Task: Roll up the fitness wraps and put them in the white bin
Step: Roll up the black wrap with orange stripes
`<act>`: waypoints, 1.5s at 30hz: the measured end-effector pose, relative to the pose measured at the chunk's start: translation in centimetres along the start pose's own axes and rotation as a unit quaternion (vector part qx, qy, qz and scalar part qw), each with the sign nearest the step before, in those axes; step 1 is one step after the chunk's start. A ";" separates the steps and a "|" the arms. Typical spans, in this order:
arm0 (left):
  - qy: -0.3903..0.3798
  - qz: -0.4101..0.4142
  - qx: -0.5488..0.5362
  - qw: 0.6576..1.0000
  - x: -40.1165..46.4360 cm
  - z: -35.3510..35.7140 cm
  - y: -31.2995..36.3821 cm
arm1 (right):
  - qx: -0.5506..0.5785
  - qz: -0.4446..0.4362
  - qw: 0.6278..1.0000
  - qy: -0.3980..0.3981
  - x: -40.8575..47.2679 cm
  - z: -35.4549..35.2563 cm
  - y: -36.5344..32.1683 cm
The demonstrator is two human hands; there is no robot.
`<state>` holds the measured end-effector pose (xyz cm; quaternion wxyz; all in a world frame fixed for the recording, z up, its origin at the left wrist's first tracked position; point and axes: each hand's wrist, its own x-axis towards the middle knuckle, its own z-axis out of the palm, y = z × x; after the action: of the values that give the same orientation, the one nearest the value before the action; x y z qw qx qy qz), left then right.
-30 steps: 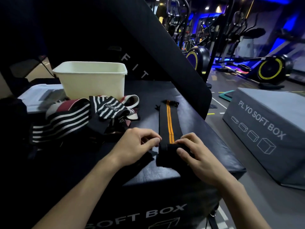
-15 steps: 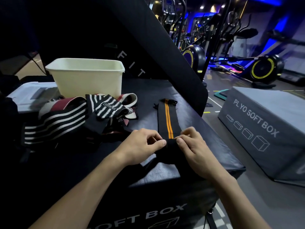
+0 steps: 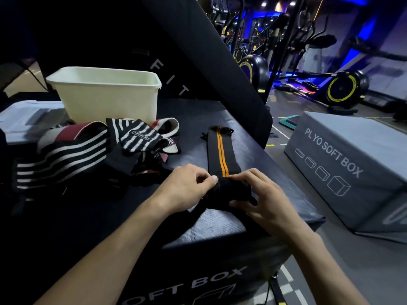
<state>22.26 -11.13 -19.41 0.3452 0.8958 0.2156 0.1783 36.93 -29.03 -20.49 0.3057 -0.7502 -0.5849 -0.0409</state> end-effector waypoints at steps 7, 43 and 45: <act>0.055 0.093 0.052 0.993 -0.9 0.5 -0.5 | 0.015 -0.018 0.999 -0.037 -0.4 -1.1 -0.1; -0.092 0.129 0.005 0.987 -0.4 1.5 -0.4 | 0.034 0.008 0.998 0.043 -0.3 0.5 -2.1; -0.086 0.128 0.005 0.988 -0.4 1.8 -0.5 | 0.003 -0.025 0.999 0.040 -0.6 0.1 -2.0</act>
<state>22.61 -11.92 -21.07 0.3322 0.9298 0.0697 0.1421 34.88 -29.20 -20.00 0.3301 -0.7322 -0.5908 -0.0768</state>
